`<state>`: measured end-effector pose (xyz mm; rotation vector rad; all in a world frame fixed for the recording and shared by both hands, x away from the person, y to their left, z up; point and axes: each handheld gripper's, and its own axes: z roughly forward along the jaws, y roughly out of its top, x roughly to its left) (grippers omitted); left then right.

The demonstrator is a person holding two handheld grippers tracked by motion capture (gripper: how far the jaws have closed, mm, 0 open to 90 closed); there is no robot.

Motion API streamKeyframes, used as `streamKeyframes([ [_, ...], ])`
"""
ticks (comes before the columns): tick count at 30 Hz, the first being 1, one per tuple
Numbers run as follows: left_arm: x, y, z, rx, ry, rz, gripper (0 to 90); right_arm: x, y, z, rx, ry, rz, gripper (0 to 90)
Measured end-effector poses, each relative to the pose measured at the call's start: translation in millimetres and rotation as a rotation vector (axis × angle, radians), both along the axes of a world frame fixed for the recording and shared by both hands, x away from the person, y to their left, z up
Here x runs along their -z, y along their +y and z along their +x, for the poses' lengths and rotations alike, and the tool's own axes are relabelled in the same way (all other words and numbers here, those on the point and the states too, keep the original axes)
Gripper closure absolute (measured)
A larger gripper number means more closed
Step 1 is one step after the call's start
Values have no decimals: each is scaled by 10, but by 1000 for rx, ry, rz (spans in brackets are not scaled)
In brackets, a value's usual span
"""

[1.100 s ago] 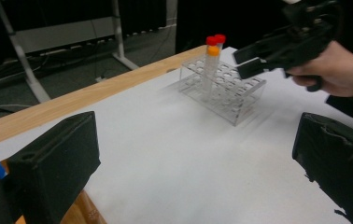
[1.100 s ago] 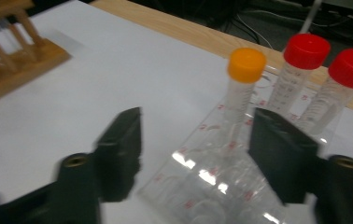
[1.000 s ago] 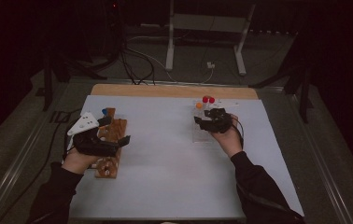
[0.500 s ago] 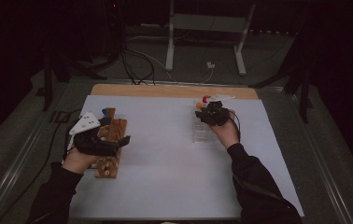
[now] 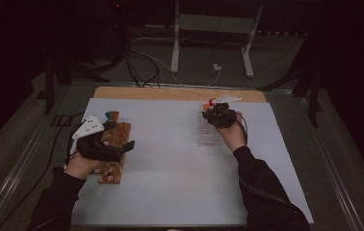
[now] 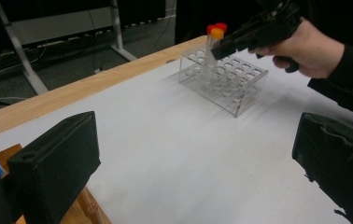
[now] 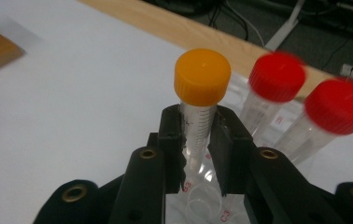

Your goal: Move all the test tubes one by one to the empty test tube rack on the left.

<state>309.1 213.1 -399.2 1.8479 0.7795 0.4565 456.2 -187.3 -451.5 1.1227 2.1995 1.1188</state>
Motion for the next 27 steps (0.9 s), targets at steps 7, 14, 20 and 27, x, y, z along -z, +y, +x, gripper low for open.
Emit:
streamKeyframes([
  [7,-9,-20,-10,8,0,2,16,-275,-26,-131,-11,-75,4,750],
  [14,-12,-72,-21,28,2,7,16,-479,-10,-324,-58,-123,20,750],
  [20,-13,-107,-26,44,12,-4,17,-493,51,-539,-118,-121,33,750],
  [27,15,-186,-33,64,18,4,17,-364,168,-802,-201,-98,20,750],
])
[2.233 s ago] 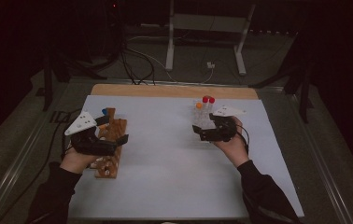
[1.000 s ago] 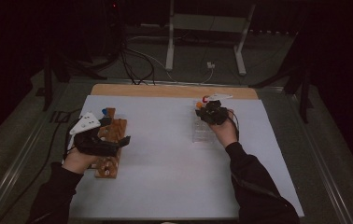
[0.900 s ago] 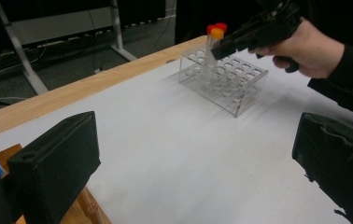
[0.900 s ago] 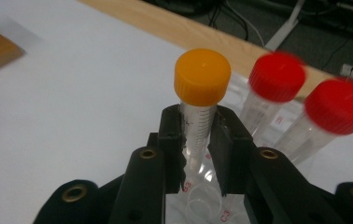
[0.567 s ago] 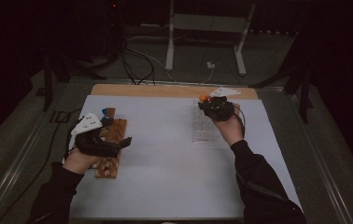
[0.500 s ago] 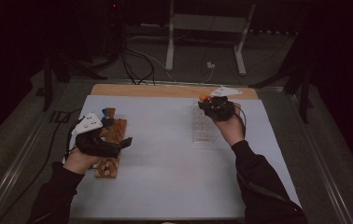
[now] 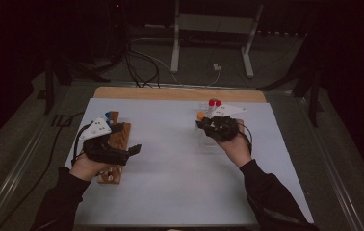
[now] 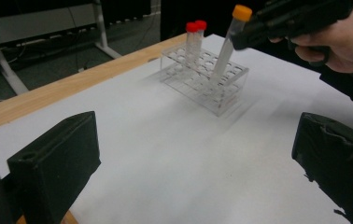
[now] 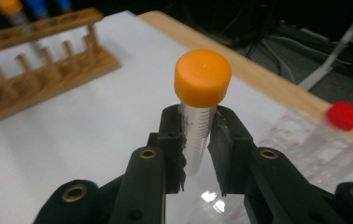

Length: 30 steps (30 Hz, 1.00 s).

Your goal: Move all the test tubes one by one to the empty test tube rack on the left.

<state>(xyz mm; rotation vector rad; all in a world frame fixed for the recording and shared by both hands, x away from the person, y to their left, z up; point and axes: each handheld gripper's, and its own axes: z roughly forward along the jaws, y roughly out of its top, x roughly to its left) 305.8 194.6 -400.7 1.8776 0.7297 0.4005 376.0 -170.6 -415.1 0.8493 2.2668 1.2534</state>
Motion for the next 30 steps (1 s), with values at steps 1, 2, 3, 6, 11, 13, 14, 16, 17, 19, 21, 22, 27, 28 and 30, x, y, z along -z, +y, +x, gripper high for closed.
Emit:
streamKeyframes([
  [1,7,-17,1,4,6,2,17,24,19,-34,-13,5,-1,751],
  [2,14,-37,1,9,7,6,17,48,36,-65,-25,8,-5,750],
  [3,17,-57,-1,11,3,9,17,72,54,-97,-33,14,-5,750],
  [6,19,-124,-10,31,4,8,18,127,112,-182,-64,28,-8,750],
  [11,42,-247,-34,71,10,15,18,165,212,-321,-115,30,-15,751],
  [13,50,-287,-41,84,16,9,18,172,254,-376,-135,37,-11,751],
  [14,54,-308,-45,88,19,7,18,177,275,-405,-143,37,-13,750],
  [16,68,-359,-55,101,24,7,19,192,318,-460,-166,38,-15,751],
  [17,74,-387,-63,104,24,9,19,201,338,-486,-174,38,-19,750],
  [19,86,-445,-76,118,28,12,21,223,375,-527,-193,44,-20,750],
  [21,93,-498,-89,133,26,17,22,243,409,-564,-209,55,-21,751],
  [22,96,-527,-97,134,26,14,22,251,426,-583,-218,54,-25,750],
  [27,106,-628,-132,150,18,6,43,272,494,-653,-248,61,-26,750],
  [28,108,-641,-137,152,16,4,50,278,506,-666,-253,61,-25,750],
  [30,114,-661,-141,154,18,-6,78,288,524,-676,-261,63,-29,750],
])
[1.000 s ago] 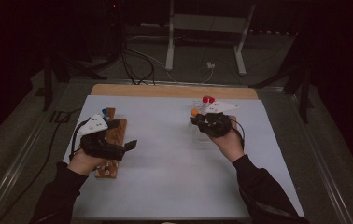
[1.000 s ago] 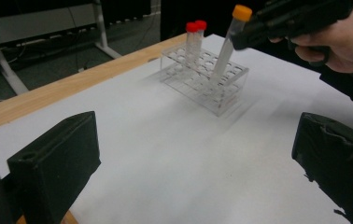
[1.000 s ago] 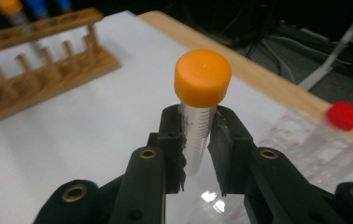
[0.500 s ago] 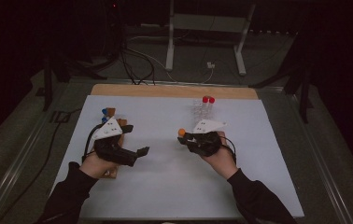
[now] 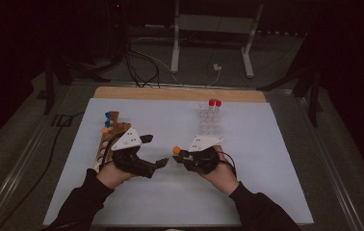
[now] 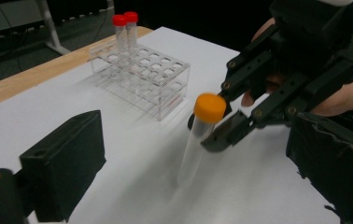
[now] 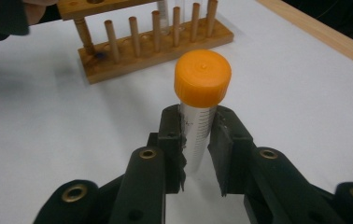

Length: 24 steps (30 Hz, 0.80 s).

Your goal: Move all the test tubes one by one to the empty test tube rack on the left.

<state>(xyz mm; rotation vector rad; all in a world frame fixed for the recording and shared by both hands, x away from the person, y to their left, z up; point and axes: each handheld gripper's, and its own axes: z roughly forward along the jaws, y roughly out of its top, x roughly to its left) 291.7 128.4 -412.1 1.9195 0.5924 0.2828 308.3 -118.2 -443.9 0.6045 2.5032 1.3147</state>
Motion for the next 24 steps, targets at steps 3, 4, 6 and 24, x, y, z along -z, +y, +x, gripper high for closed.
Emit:
streamKeyframes([
  [3,12,-37,-3,7,-9,1,158,4,15,-12,-5,8,3,750],
  [4,18,-58,-6,10,-10,7,183,3,20,-19,-8,9,3,751],
  [6,36,-95,-10,21,-13,16,243,2,35,-32,-15,10,4,751],
  [24,147,-271,29,73,-25,67,680,-18,81,-79,-42,11,4,750],
])
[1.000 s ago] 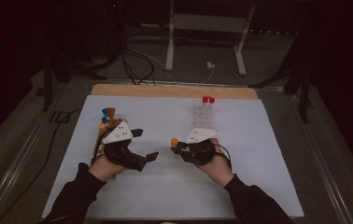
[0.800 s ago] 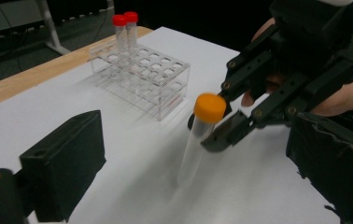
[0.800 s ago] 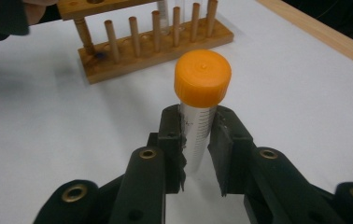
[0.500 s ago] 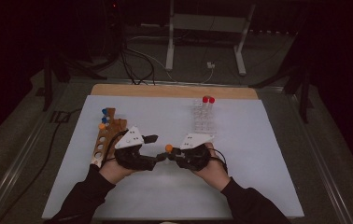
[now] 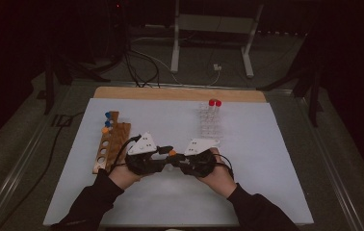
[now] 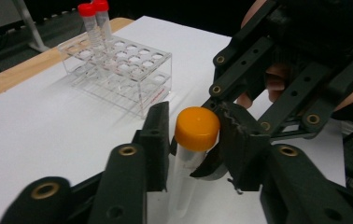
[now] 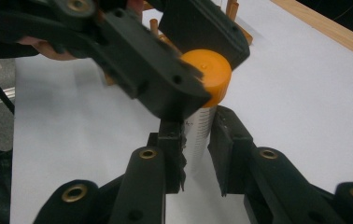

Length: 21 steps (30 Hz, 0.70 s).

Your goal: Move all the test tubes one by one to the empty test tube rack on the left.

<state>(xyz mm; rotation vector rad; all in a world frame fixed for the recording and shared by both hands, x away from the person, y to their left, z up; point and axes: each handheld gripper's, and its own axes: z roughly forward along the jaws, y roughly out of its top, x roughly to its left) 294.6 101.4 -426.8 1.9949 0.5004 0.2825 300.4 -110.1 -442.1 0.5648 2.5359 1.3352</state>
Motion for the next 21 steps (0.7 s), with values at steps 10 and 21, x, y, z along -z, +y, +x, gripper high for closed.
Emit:
streamKeyframes([
  [10,-38,26,9,-20,-31,-18,712,-14,-40,30,17,26,27,702],
  [21,-161,174,33,-60,-42,-32,713,-58,-137,66,76,4,58,525],
])
